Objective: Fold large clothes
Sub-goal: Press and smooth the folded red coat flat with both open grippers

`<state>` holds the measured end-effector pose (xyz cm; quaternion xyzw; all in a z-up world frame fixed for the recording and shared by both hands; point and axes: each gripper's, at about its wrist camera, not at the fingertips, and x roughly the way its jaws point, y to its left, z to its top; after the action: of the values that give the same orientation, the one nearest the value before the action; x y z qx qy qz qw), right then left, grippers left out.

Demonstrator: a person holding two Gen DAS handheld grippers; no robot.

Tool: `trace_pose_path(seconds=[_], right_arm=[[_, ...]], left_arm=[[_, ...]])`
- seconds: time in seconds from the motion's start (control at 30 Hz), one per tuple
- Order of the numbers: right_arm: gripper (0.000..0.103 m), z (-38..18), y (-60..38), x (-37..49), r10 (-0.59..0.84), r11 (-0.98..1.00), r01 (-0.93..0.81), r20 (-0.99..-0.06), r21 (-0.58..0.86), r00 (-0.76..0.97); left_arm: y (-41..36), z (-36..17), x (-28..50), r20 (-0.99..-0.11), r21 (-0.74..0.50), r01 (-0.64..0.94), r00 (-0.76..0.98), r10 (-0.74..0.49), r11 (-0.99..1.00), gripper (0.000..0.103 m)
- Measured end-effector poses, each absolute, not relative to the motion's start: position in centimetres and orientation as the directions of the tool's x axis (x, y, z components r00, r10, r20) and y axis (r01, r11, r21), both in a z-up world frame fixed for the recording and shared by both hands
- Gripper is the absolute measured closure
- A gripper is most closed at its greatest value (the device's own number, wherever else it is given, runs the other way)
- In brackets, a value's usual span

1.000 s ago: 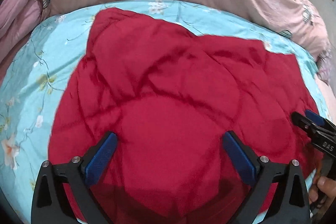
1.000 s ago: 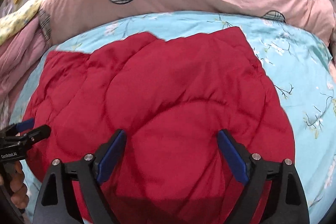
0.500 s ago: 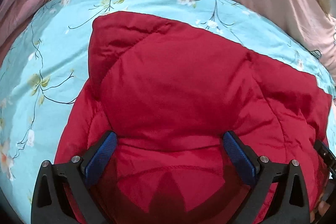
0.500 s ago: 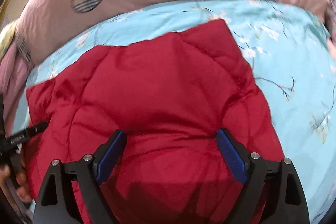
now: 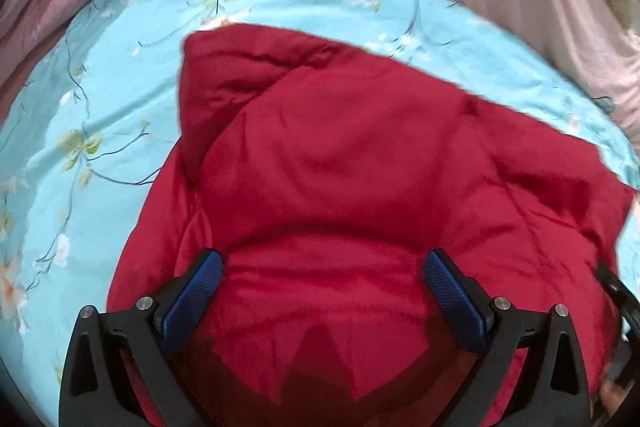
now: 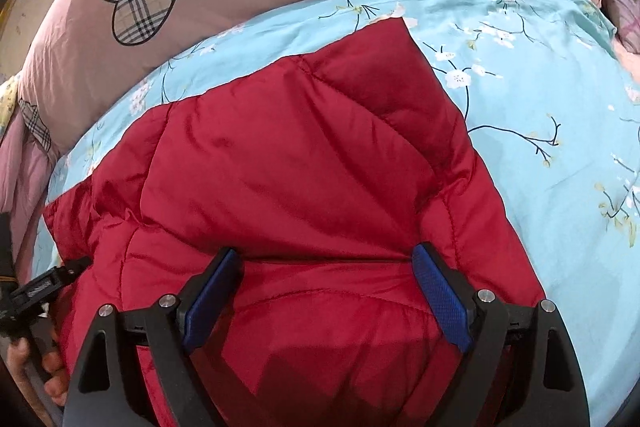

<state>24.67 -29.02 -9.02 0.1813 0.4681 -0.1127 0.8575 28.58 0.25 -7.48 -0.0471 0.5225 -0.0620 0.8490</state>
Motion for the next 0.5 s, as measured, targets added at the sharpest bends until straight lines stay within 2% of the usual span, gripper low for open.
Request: trace_pose_path(seconds=[0.33, 0.5], right_arm=[[0.013, -9.2, -28.9, 24.6, -0.038, 0.912, 0.361, -0.839, 0.192, 0.543], [0.014, -8.5, -28.7, 24.1, -0.064, 0.909, 0.378, -0.834, 0.178, 0.548]], left_arm=[[2.9, -4.1, 19.1, -0.807, -0.305, 0.101, 0.500, -0.313, 0.947, 0.002], [2.9, -3.5, 15.7, -0.805, -0.287, 0.142, 0.500, -0.318, 0.947, 0.002]])
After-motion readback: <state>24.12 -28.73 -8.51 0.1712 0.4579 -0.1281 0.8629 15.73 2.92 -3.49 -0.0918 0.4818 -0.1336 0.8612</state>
